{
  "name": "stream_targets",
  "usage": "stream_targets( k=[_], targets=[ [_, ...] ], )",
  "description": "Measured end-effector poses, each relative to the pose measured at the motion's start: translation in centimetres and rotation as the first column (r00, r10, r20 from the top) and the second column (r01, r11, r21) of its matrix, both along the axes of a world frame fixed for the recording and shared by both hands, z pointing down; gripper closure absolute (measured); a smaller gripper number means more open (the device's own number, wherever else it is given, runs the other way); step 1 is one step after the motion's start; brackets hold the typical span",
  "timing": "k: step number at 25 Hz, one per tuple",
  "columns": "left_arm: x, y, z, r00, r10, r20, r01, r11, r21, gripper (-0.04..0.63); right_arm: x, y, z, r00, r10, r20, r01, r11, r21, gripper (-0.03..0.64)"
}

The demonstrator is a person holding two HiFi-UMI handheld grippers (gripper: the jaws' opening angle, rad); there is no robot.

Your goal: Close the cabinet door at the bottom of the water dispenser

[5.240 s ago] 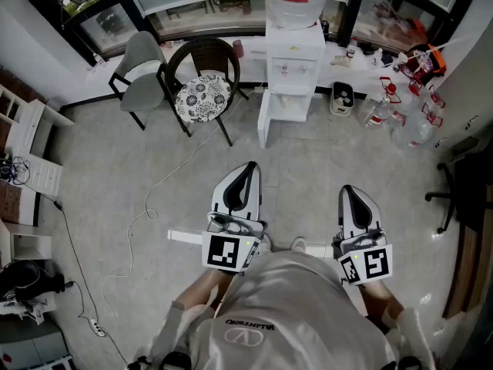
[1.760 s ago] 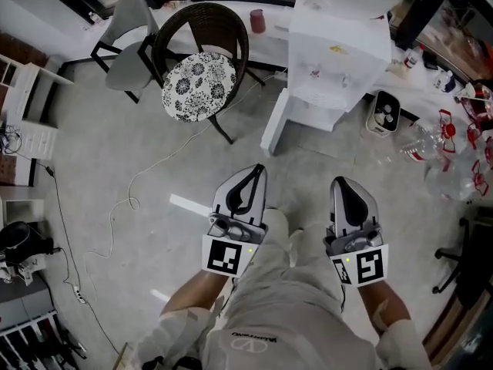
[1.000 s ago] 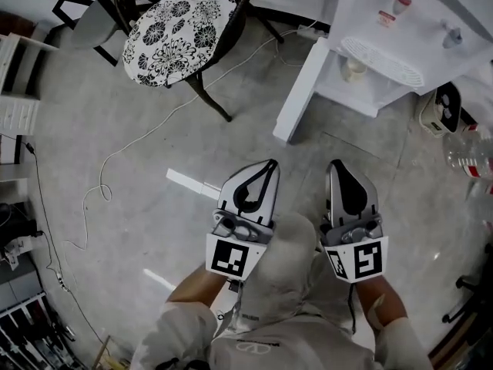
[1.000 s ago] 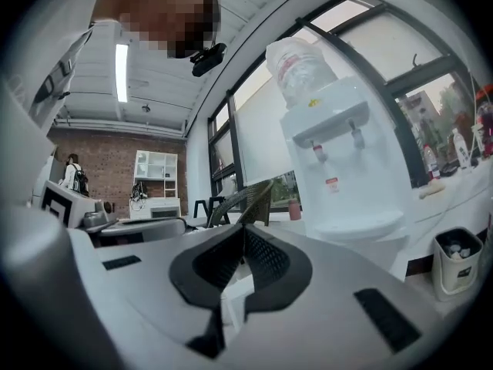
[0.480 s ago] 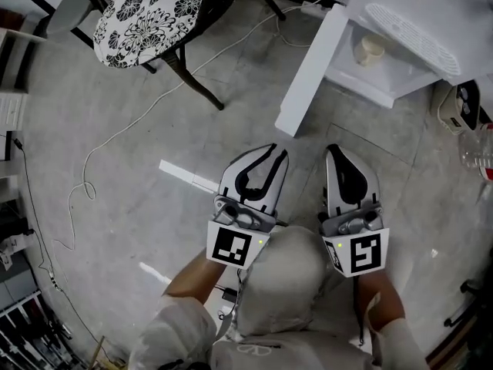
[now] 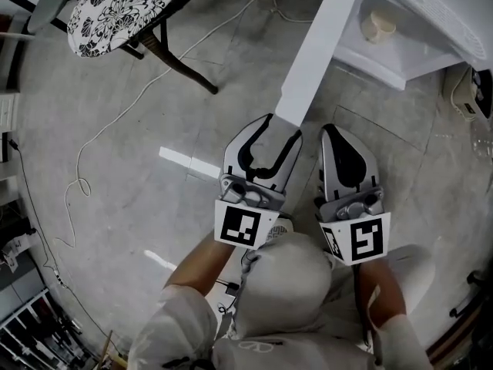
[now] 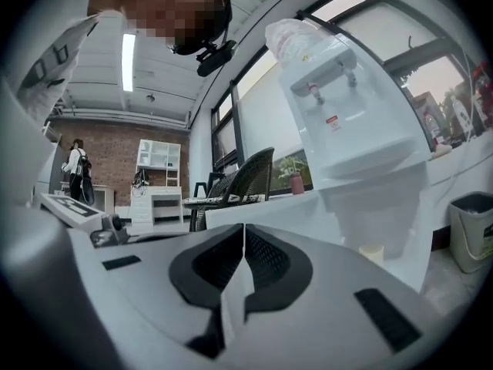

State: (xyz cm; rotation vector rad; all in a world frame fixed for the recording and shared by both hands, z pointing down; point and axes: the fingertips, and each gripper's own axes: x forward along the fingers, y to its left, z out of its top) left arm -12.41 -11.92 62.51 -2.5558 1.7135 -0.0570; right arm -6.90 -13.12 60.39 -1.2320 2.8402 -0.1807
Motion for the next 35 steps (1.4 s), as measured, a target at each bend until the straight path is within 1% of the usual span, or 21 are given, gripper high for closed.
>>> stream_targets(
  k=[2, 5, 8, 10, 12, 16, 20, 22, 24, 28, 29, 30, 31, 35],
  targets=[
    [-0.1, -0.4, 0.9, 1.0, 0.0, -0.006, 0.0, 1.0, -0.012, 0.399, -0.2, -0.1, 0.5, 1.0, 0.0, -0.014, 0.0, 1.0, 0.014, 0.598],
    [0.1, -0.9, 1.7, 1.0, 0.001, -0.021, -0.002, 1.0, -0.013, 0.394, 0.3, -0.4, 1.6, 1.0, 0.023, -0.017, -0.023, 1.0, 0.001, 0.599],
    [0.5, -1.5, 2.6, 1.0, -0.003, -0.017, 0.003, 1.0, -0.02, 0.394, 1.2, -0.6, 2.8, 0.998, 0.052, -0.037, -0.052, 0.999, -0.003, 0.599],
    [0.6, -1.9, 3.0, 1.0, -0.017, -0.023, 0.016, 0.999, -0.027, 0.403, 1.8, -0.8, 3.5, 0.996, 0.078, -0.05, -0.078, 0.997, 0.0, 0.598],
    [0.7, -1.9, 3.0, 0.999, -0.027, -0.042, 0.026, 0.999, -0.019, 0.408, 2.6, -1.1, 4.0, 0.992, 0.113, -0.06, -0.113, 0.994, 0.007, 0.599],
    [1.4, -1.9, 2.9, 0.998, -0.032, -0.052, 0.031, 0.999, -0.018, 0.41, 4.1, -1.4, 5.1, 0.984, 0.168, -0.059, -0.168, 0.986, 0.0, 0.6],
    [1.9, -1.6, 3.0, 0.998, -0.034, -0.056, 0.031, 0.999, -0.039, 0.411, 4.5, -0.6, 6.9, 0.975, 0.193, -0.11, -0.193, 0.981, 0.013, 0.599],
    [2.2, -1.6, 2.9, 0.997, -0.036, -0.061, 0.034, 0.999, -0.041, 0.41, 4.8, -0.4, 7.7, 0.971, 0.198, -0.131, -0.197, 0.98, 0.023, 0.598],
    [2.7, -1.6, 2.8, 0.997, -0.036, -0.062, 0.033, 0.999, -0.042, 0.41, 4.9, 0.0, 8.5, 0.972, 0.189, -0.141, -0.189, 0.982, 0.011, 0.598],
    [3.6, -1.5, 2.8, 0.998, -0.028, -0.062, 0.025, 0.999, -0.042, 0.41, 4.6, 0.9, 9.5, 0.982, 0.14, -0.129, -0.141, 0.99, -0.004, 0.595],
    [4.0, -1.5, 2.8, 0.998, -0.021, -0.062, 0.018, 0.999, -0.043, 0.407, 4.5, 1.1, 9.7, 0.983, 0.129, -0.131, -0.131, 0.991, -0.009, 0.58],
    [4.4, -1.5, 2.8, 0.998, -0.012, -0.061, 0.009, 0.999, -0.043, 0.405, 4.4, 1.2, 10.0, 0.984, 0.119, -0.136, -0.122, 0.993, -0.011, 0.529],
    [4.8, -1.5, 2.9, 0.998, -0.004, -0.062, 0.001, 0.999, -0.044, 0.401, 4.2, 1.3, 10.2, 0.983, 0.112, -0.147, -0.115, 0.993, -0.009, 0.494],
    [6.2, -1.4, 2.9, 0.998, -0.005, -0.064, 0.001, 0.999, -0.054, 0.393, 4.2, 1.1, 11.0, 0.974, 0.109, -0.201, -0.109, 0.994, 0.012, 0.461]
  ],
)
